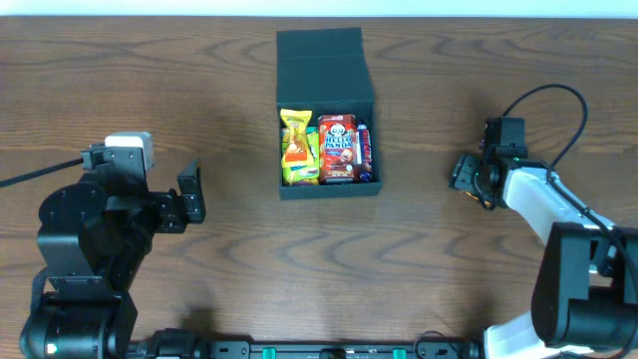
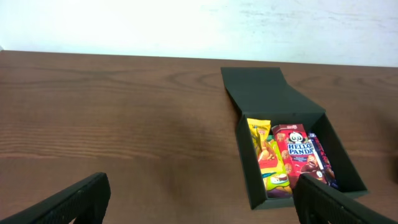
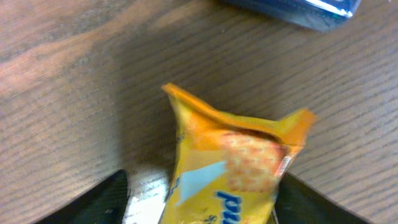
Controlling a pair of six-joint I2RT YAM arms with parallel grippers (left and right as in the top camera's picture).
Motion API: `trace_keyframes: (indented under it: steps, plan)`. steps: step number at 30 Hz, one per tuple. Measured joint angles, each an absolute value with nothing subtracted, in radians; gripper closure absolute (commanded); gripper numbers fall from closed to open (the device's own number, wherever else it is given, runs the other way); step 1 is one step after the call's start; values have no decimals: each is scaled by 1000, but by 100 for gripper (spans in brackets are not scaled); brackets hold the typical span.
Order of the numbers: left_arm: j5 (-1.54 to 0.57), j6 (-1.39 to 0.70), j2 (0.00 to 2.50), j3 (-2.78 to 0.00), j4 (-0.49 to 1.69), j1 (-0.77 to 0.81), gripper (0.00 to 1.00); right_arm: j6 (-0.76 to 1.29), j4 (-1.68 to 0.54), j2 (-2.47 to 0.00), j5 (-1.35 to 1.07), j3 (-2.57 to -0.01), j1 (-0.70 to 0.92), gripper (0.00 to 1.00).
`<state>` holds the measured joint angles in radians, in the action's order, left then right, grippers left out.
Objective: Pack container
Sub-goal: 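Move the right gripper to the second yellow packet and grasp it, then lower the yellow packet into the box and push it down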
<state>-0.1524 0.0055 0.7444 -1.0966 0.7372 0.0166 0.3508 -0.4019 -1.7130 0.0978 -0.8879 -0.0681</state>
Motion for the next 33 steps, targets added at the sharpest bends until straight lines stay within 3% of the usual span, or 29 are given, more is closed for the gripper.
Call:
trace_keyframes:
  steps: [9, 17, 23, 33]
  plan:
    - [-152, 6, 744, -1097, 737, 17, 5, 349, -386, -1713, 68, -888, -83, 62]
    - [-152, 6, 744, -1097, 737, 17, 5, 347, -367, -1713, -30, -896, -83, 63]
    - [-152, 6, 744, -1097, 737, 17, 5, 347, -381, -1713, -144, -1042, -65, 67]
    - [-152, 6, 744, -1097, 737, 17, 5, 320, -329, -1713, -203, -1310, 178, 68]
